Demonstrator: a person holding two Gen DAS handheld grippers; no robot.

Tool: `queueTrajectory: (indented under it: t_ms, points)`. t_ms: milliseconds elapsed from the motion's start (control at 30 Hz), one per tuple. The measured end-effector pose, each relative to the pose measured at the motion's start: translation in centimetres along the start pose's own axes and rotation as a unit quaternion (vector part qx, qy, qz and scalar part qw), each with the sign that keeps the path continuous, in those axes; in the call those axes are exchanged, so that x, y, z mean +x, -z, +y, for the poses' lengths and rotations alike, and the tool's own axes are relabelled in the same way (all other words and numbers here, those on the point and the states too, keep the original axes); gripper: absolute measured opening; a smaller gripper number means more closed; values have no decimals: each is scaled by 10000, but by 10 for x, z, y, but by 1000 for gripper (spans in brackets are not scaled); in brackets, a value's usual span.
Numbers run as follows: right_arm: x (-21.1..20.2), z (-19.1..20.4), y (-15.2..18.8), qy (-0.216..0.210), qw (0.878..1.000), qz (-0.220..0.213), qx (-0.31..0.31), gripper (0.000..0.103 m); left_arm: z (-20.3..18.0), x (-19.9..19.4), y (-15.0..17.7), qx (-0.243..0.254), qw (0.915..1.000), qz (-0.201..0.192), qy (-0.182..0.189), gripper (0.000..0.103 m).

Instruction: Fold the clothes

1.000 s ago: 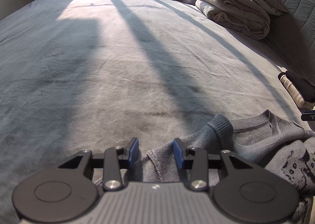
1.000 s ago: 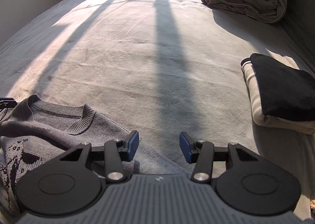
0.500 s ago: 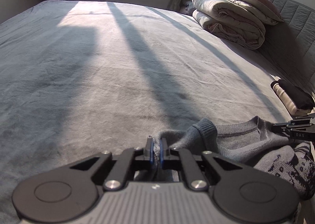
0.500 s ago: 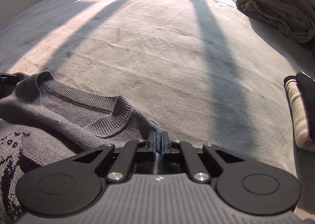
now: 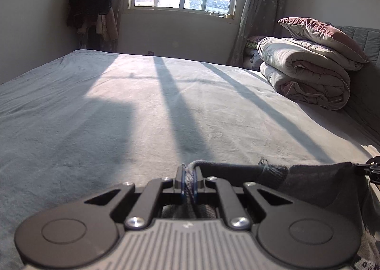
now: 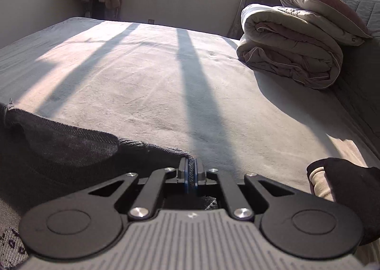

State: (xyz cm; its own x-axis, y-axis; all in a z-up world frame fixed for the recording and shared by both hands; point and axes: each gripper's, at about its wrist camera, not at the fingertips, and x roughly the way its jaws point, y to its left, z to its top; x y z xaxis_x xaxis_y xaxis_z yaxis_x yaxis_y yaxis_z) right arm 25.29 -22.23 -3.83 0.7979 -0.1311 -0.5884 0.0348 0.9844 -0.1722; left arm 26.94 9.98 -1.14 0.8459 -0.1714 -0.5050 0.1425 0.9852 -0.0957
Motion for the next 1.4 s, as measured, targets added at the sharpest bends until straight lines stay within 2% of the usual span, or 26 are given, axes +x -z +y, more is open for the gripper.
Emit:
queueTrajectory:
  t_ms: [200,400,500,567,600,633,700,767,833,1067,1167,1400]
  points:
    - [38,3,-15,124,9998,-94,-154,5,-7,49,-12,135,9994,15,-327,6]
    - [71,11,-7,23,9996,85,-274,5,-11,88,6,231,9982,288,-481,7]
    - [83,12,3,-14,9995,164,-287,8,-13,99,17,280,9973,387,-565,16]
    - [85,12,5,-23,9996,110,-258,15,-13,100,19,275,9973,396,-556,22]
    - [84,12,4,-26,9996,102,-259,15,-13,99,18,242,9975,410,-528,25]
    - [83,13,3,-27,9995,120,-279,15,-13,96,16,203,9976,421,-516,32]
    - [76,10,-1,-52,9996,159,-210,23,-13,87,14,144,9978,405,-497,38]
    - [65,4,-4,-101,9998,149,13,40,-15,75,12,99,9982,347,-481,43]
    - [53,-2,-5,-181,9994,158,257,40,-18,59,12,19,9984,335,-460,48]
    - [-8,-13,10,-293,9977,299,524,41,-31,-5,29,-298,9977,552,-253,50]
    - [-36,-16,20,-413,9964,347,656,41,-37,-32,37,-433,9968,653,-161,55]
    - [-96,-18,56,-647,9924,455,947,42,-49,-92,63,-730,9929,935,-35,57]
